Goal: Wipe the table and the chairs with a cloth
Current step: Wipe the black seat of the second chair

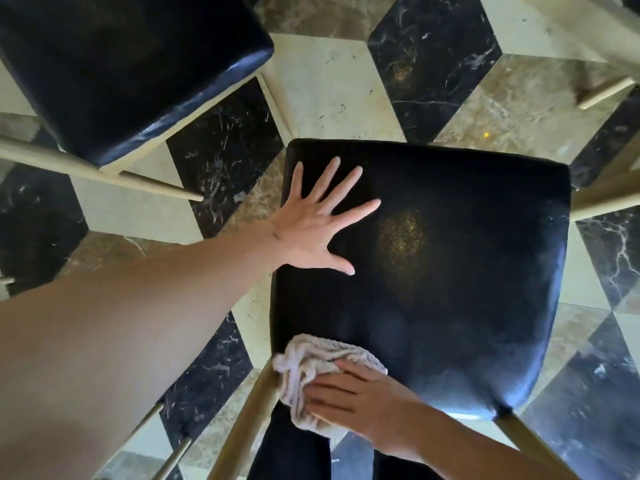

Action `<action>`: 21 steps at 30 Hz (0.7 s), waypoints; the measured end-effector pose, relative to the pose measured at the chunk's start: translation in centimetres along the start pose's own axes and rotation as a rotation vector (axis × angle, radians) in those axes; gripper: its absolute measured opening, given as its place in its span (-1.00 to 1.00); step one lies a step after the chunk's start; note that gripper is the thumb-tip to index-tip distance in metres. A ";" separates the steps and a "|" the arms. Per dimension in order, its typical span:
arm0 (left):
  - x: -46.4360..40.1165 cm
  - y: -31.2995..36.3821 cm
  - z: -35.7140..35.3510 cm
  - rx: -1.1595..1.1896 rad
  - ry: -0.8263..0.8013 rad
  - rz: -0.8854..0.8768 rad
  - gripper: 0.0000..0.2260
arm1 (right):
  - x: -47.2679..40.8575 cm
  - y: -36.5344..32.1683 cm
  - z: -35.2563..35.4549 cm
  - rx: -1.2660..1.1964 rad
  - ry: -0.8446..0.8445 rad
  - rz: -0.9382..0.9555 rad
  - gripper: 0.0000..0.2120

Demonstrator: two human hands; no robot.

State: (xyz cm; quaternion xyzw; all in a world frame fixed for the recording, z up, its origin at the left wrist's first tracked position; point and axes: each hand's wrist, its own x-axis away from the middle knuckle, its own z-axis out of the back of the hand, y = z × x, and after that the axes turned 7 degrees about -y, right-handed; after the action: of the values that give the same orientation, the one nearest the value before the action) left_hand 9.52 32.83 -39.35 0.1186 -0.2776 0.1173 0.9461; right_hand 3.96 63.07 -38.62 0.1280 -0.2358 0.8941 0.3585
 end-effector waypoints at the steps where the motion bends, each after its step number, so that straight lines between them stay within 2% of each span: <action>1: 0.2 0.3 -0.2 0.004 -0.010 0.010 0.02 | 1.0 0.5 -0.4 0.072 -0.019 0.066 -0.36; 3: 0.3 0.3 -0.5 0.010 -0.017 0.028 0.04 | 3.3 2.4 -1.0 0.181 -0.052 0.165 -0.50; 4: 0.1 0.3 -0.7 0.005 -0.010 0.029 0.05 | 4.5 3.7 -1.0 0.211 -0.069 0.177 -0.51; 7: 0.0 0.0 -0.9 -0.001 0.007 0.027 0.08 | 7.3 8.5 -0.6 0.192 -0.011 0.189 -0.32; 9: -0.2 -0.1 -1.2 -0.016 0.019 0.031 0.08 | 8.2 12.1 0.8 0.093 0.030 0.114 -0.17; 12: -0.3 0.1 -1.3 -0.014 0.018 0.032 0.07 | 9.0 17.0 2.6 -0.032 0.133 -0.142 -0.19; 15: -0.4 0.3 -1.2 -0.010 0.006 0.044 0.07 | 8.3 18.0 3.7 -0.123 0.312 -0.544 -0.30; 19: -0.4 0.4 -0.8 -0.017 -0.029 0.066 0.06 | 3.5 12.1 3.4 -0.388 0.560 -0.934 -0.38; 21: -0.2 0.4 -0.7 -0.013 -0.052 0.079 0.06 | 1.6 8.3 2.8 -0.438 0.561 -0.950 -0.35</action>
State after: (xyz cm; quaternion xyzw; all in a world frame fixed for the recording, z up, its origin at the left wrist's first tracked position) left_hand 9.56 33.37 -39.92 0.1043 -0.3073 0.1499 0.9339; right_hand -2.80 57.31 -38.28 -0.0984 -0.2278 0.5658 0.7863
